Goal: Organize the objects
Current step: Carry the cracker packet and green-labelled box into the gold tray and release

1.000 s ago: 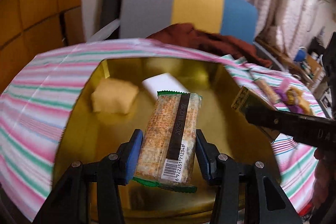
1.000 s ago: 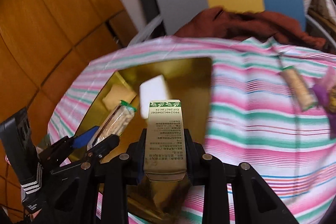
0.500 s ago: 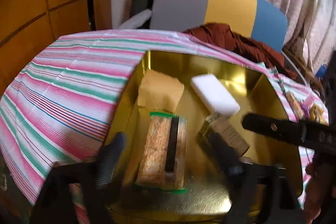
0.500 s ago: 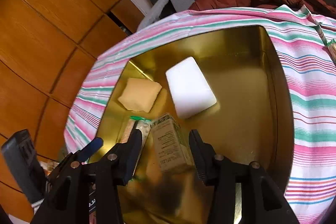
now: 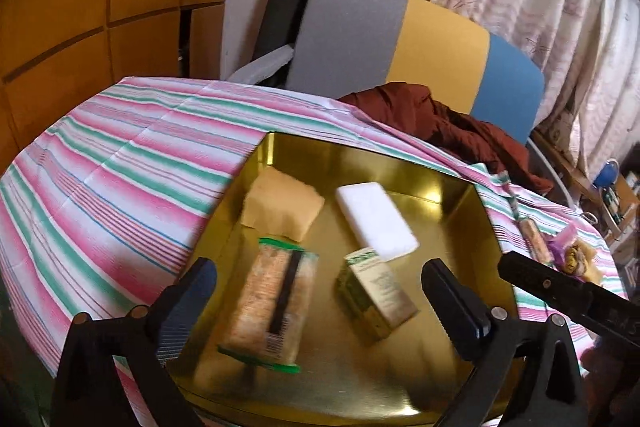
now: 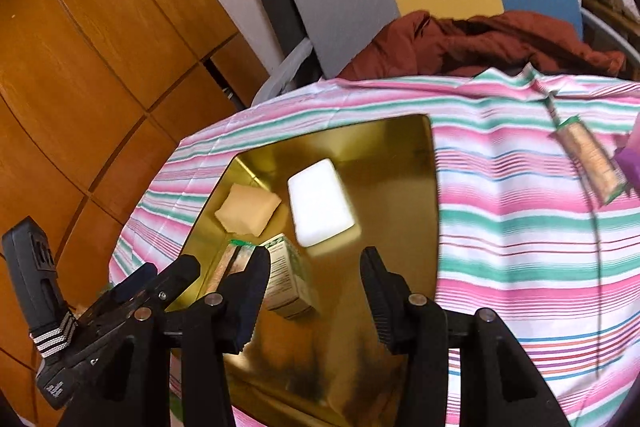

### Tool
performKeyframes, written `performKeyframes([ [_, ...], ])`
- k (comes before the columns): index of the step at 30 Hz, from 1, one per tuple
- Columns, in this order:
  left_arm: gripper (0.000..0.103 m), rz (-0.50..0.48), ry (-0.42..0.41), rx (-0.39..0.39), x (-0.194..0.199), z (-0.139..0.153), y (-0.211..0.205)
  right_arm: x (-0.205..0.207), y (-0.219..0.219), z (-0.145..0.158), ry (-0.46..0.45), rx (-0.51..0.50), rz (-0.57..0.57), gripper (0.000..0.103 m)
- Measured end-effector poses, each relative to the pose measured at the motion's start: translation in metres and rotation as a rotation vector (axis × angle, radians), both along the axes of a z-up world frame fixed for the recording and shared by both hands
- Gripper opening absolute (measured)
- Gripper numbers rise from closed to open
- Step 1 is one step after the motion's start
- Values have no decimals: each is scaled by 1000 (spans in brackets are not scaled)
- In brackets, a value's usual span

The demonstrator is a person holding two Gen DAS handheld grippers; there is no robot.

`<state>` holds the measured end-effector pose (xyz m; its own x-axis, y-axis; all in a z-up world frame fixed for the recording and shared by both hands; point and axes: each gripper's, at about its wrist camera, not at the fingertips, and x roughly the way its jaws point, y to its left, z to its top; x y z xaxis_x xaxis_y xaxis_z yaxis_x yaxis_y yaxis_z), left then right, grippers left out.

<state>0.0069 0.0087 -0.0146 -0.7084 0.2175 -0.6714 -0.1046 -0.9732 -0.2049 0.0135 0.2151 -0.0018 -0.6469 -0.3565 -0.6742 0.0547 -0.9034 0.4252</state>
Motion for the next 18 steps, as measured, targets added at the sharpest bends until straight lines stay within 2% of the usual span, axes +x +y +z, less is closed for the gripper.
performKeyframes([
  [5,103,-53,7,0,7,5,19,9,13,3,16,25,-34,47],
  [11,103,-140,-33,38,11,3,43,19,38,-2,5,26,-83,47],
  [15,103,-176,-59,39,13,-1,59,27,57,-7,-5,32,-123,47],
  [18,103,-240,-66,29,18,1,75,35,76,-12,-6,50,-161,47],
])
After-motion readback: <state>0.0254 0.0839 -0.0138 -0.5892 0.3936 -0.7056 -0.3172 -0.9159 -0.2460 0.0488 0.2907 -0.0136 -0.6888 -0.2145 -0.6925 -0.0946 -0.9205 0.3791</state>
